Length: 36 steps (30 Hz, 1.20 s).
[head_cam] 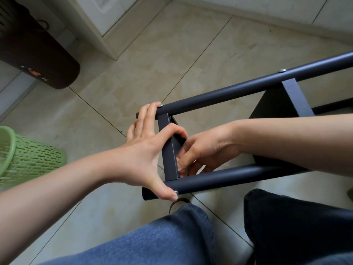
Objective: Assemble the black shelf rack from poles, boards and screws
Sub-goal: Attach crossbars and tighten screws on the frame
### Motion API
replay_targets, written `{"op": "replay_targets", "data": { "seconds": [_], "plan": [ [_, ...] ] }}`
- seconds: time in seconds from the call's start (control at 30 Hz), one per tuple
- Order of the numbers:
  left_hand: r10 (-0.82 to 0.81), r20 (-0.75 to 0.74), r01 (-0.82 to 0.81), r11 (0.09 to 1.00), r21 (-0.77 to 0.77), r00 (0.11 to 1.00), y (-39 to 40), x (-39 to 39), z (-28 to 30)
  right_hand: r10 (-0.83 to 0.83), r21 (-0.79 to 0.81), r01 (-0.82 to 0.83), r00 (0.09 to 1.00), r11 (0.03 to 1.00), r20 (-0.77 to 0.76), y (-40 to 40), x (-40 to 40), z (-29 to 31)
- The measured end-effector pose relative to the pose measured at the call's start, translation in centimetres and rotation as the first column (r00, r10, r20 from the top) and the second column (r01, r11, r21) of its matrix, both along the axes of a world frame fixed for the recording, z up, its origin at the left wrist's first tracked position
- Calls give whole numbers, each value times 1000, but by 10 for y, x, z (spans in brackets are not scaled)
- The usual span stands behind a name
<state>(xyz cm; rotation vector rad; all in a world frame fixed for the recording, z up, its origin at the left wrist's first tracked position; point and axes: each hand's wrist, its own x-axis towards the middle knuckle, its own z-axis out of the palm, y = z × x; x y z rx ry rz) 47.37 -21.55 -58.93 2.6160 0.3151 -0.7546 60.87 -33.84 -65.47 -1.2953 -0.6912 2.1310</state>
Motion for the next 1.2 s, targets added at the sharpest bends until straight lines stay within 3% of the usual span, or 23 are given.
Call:
{"op": "replay_targets", "data": {
  "seconds": [0.33, 0.47, 0.57, 0.7, 0.87, 0.93, 1.07, 1.2],
  "plan": [
    [-24, -48, 27, 997, 66, 999, -1, 2, 8, -18, 17, 15, 990, 1000, 141, -12, 4, 35],
    [-16, -3, 16, 998, 66, 1000, -2, -4, 8, 12, 64, -33, 953, 997, 303, -26, 7, 55],
    [17, 60, -20, 998, 54, 998, -7, -16, 6, 0, 96, -48, 894, 994, 448, -40, 4, 70],
    [96, 159, -101, 995, 26, 983, -15, -33, 1, 19, 169, -201, 695, 965, 719, -54, -5, 85],
    [251, 282, -233, 968, -98, 926, -18, -47, -7, -24, 208, -261, 568, 943, 823, -68, -17, 83],
    [401, 295, -330, 907, -261, 867, -20, -52, -11, -33, 195, -292, 479, 936, 877, -74, -20, 77],
    [664, 232, -467, 692, -550, 710, -34, -68, -24, -71, 177, -330, 308, 927, 949, -85, -24, 68],
    [864, 109, -520, 392, -759, 492, -53, -82, -46, -127, 198, -343, 218, 918, 968, -91, -27, 64]
  ]
}}
